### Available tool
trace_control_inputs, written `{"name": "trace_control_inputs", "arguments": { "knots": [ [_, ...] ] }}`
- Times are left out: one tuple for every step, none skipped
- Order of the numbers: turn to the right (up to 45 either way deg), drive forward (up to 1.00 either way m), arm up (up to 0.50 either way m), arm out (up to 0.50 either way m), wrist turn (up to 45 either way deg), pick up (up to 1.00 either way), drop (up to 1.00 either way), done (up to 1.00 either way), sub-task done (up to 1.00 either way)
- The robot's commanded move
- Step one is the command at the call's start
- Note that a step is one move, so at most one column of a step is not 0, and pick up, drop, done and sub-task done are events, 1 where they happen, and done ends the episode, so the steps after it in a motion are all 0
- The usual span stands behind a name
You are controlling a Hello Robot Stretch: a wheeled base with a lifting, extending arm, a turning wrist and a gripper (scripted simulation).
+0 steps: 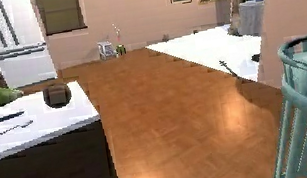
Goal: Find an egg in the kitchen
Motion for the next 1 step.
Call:
{"name": "trace_control_inputs", "arguments": {
  "knots": [
    [15.0,0.0,0.0,0.0,0.0,0.0,0.0,0.0,0.0]
  ]
}}
